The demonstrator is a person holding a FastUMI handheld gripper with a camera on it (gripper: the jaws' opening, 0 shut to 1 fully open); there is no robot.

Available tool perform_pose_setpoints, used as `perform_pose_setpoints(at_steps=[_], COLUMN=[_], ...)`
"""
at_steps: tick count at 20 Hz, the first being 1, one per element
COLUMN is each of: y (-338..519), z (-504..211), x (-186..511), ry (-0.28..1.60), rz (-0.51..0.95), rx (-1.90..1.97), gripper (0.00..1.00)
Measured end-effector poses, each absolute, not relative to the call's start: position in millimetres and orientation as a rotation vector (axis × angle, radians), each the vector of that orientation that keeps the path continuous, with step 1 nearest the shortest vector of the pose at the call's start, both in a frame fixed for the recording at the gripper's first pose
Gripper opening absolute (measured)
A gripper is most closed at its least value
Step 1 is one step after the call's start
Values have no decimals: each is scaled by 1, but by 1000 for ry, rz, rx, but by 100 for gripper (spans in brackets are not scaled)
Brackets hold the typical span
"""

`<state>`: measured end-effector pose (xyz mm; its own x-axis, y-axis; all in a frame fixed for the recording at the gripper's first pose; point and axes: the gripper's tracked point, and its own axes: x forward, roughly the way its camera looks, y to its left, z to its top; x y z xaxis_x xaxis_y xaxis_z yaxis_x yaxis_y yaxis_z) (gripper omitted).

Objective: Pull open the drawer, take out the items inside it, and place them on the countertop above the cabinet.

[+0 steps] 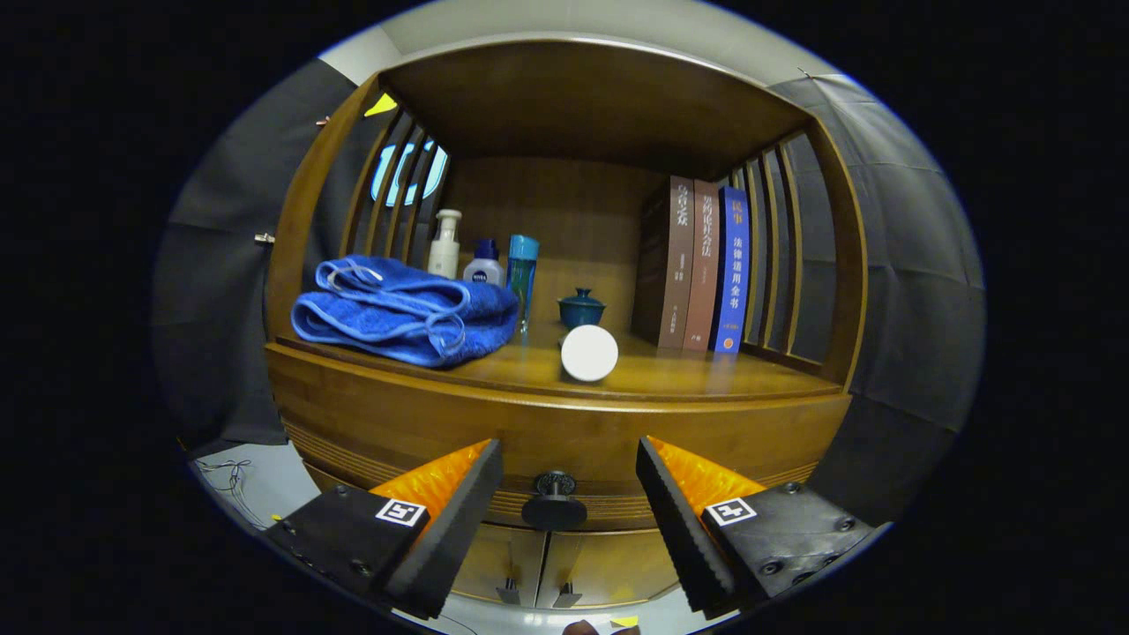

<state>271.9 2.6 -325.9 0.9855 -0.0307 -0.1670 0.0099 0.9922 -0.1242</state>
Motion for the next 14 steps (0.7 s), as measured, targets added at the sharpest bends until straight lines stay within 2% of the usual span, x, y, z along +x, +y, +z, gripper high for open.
perform_pose_setpoints(at_steps=[7, 14], y=[22, 21], z=[-241, -158], x=[215, 154], ry=[111, 74], rz=[35, 22], rx=[-94, -26], gripper=[99, 99])
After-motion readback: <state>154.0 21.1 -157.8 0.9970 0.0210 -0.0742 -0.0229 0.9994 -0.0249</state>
